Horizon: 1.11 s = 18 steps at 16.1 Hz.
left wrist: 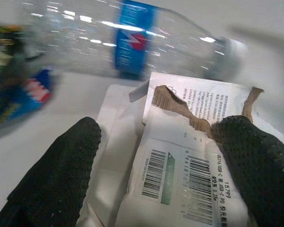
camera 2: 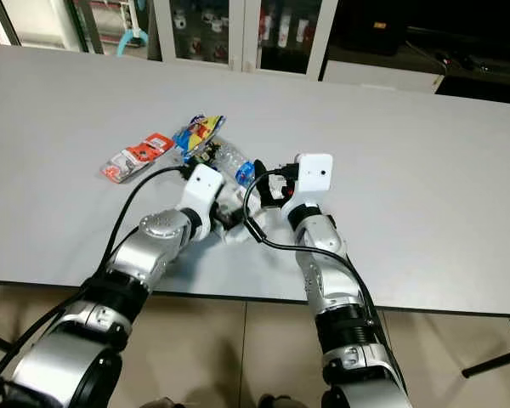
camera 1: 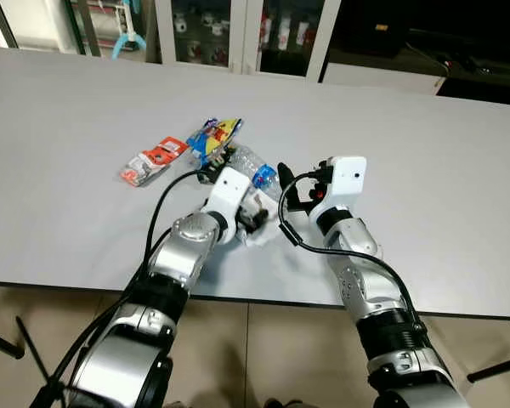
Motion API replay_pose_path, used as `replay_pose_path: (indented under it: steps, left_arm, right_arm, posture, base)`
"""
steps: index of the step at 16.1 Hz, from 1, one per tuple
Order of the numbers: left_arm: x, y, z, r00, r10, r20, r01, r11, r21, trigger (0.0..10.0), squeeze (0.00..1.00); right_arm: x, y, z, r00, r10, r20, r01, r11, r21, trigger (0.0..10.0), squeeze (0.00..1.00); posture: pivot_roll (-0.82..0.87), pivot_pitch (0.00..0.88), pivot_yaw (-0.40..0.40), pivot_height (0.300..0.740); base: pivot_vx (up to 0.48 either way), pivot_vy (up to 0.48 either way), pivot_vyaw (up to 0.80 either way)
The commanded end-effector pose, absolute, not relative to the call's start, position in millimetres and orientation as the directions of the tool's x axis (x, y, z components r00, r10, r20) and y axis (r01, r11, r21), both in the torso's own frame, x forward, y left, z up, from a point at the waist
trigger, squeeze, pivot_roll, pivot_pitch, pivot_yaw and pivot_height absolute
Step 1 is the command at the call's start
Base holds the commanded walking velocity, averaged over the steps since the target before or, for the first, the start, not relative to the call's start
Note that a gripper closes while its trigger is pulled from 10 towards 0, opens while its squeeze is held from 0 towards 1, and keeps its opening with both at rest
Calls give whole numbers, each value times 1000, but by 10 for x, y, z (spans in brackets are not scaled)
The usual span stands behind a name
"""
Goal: Picking trash to rubbish bin
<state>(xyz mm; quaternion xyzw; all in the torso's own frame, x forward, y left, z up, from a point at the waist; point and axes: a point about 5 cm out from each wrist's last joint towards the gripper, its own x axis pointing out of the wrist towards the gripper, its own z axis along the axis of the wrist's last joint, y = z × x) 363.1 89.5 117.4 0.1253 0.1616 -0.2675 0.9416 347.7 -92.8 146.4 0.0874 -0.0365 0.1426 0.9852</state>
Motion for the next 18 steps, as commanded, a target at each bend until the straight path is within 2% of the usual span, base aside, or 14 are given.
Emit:
replay_pose_path:
  steps: [1,9,18]
  left_arm:
    - [3583,846,1165,773,-504,-385,594,788,160,10000,0]
    - [3581,829,1565,763,-571,-303,638,740,212,10000,0]
    - [3454,817,1469,685,-623,-379,720,658,220,10000,0]
  right_arm:
    - [3464,-956,1450,958,272,92,-284,944,165,10000,0]
    - [3465,-945,1447,956,278,92,-290,942,169,10000,0]
    - [3465,-927,1433,954,287,86,-297,939,171,10000,0]
  posture:
    - [-87,37,-86,740]
    - [-83,46,-86,740]
    - [-83,47,-86,740]
  base:
    - [0,0,0]
    - [0,0,0]
    - [0,0,0]
